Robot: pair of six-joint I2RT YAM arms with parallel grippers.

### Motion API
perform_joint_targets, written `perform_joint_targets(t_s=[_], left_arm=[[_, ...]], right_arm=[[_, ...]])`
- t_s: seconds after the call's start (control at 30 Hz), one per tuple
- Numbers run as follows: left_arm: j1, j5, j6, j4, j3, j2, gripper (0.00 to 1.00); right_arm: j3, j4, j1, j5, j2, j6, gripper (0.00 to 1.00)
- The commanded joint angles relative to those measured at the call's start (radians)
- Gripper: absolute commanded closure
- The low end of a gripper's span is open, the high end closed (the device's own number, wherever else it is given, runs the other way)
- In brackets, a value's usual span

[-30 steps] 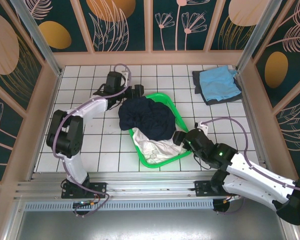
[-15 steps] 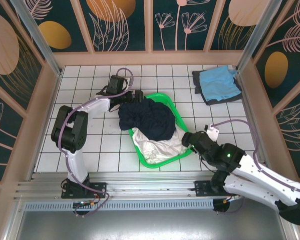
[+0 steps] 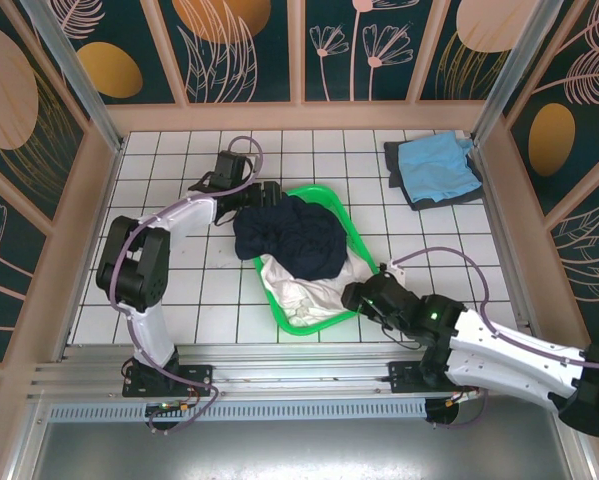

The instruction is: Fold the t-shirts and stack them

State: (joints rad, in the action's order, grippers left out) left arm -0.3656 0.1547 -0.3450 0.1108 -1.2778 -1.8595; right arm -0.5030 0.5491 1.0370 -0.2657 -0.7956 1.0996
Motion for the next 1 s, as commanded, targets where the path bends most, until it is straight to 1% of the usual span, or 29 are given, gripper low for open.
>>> perform_joint_targets(t_s=[0.0, 0.07, 0.13, 0.2, 0.3, 0.37, 0.43, 0.5, 0.6, 0.67, 0.73, 0.8, 0.9, 0.97], left_arm=[[0.004, -0.105, -0.032, 0.077, -0.007, 0.08, 0.01], [0.007, -0.208, -0.038, 0.145, -0.056, 0.095, 0.01], [0.013, -0.323, -0.057, 0.228, -0.12, 0.115, 0.01], [0.016, -0.411, -0.081, 0.295, -0.158, 0.14, 0.01], [0.015, -0.476, -0.139, 0.357, -0.123, 0.259, 0.01], [0.014, -0.458, -0.197, 0.355, -0.045, 0.356, 0.01], [0.004, -0.399, -0.227, 0.299, 0.073, 0.471, 0.01], [-0.011, -0.372, -0.251, 0.27, 0.167, 0.556, 0.01], [-0.024, -0.357, -0.291, 0.262, 0.249, 0.636, 0.02], [-0.024, -0.346, -0.304, 0.257, 0.269, 0.651, 0.02], [-0.027, -0.322, -0.32, 0.256, 0.267, 0.63, 0.04], [-0.043, -0.303, -0.34, 0.232, 0.257, 0.587, 0.08], [-0.104, -0.284, -0.37, 0.19, 0.206, 0.475, 0.12], [-0.152, -0.288, -0.389, 0.195, 0.138, 0.374, 0.17]], right_arm=[[-0.032, -0.225, -0.009, -0.004, -0.104, -0.06, 0.3], [-0.049, -0.299, -0.009, -0.001, -0.163, -0.078, 0.33], [-0.053, -0.389, -0.009, 0.006, -0.215, -0.088, 0.34], [-0.044, -0.487, -0.009, 0.025, -0.261, -0.092, 0.36], [-0.048, -0.625, -0.009, 0.066, -0.355, -0.113, 0.37], [-0.069, -0.697, -0.008, 0.091, -0.427, -0.135, 0.38], [-0.094, -0.778, -0.008, 0.114, -0.513, -0.161, 0.38], [-0.143, -0.833, -0.009, 0.119, -0.61, -0.205, 0.36], [-0.287, -0.812, -0.015, 0.153, -0.748, -0.293, 0.34], [-0.331, -0.799, -0.015, 0.16, -0.779, -0.323, 0.31], [-0.326, -0.774, -0.025, 0.164, -0.759, -0.336, 0.24], [-0.289, -0.734, -0.04, 0.149, -0.696, -0.341, 0.18], [-0.2, -0.645, -0.071, 0.094, -0.539, -0.337, 0.07], [-0.139, -0.582, -0.104, 0.05, -0.418, -0.324, 0.05]])
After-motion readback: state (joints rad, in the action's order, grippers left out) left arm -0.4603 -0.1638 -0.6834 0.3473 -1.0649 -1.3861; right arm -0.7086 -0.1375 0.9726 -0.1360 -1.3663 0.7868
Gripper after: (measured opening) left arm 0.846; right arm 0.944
